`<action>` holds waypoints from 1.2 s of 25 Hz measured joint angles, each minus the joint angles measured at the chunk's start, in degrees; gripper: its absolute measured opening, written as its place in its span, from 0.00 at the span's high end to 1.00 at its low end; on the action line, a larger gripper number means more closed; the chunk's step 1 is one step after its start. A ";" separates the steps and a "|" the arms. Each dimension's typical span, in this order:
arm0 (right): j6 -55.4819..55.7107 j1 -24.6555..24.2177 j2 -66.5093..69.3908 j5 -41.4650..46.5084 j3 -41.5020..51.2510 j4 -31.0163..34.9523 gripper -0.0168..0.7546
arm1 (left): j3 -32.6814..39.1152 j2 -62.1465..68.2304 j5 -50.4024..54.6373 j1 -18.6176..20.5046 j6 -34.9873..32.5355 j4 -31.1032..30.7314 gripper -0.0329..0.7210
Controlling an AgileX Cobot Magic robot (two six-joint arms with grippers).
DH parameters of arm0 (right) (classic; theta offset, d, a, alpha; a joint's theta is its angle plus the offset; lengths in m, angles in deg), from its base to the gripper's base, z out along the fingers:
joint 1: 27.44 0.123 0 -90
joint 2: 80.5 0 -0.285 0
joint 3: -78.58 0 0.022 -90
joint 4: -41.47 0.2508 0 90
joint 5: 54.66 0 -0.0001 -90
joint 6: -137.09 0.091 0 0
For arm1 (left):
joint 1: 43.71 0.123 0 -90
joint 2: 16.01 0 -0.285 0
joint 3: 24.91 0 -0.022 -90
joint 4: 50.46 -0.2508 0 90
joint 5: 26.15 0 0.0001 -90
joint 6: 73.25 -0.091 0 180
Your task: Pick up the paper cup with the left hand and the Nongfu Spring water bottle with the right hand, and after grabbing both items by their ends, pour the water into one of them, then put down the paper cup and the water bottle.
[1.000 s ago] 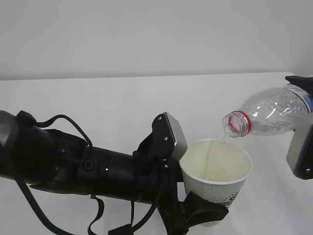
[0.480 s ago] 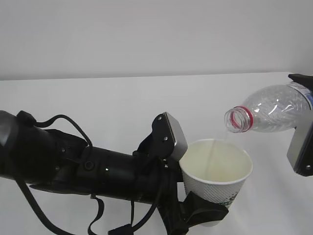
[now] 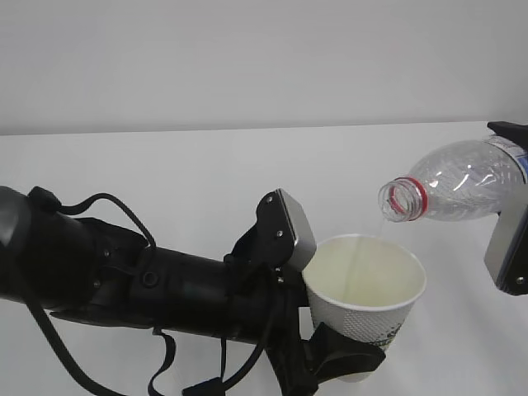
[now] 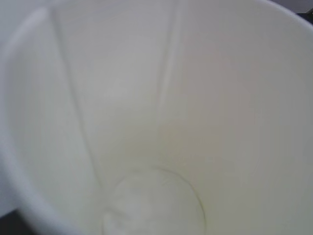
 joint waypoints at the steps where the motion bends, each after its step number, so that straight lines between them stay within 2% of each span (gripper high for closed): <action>1: 0.00 0.00 0.00 0.00 0.00 0.00 0.43 | 0.00 0.00 0.00 0.00 0.00 0.00 0.26; 30: -2.66 0.00 0.00 -0.13 0.00 0.56 0.43 | 0.00 0.00 0.00 0.00 0.00 0.00 0.26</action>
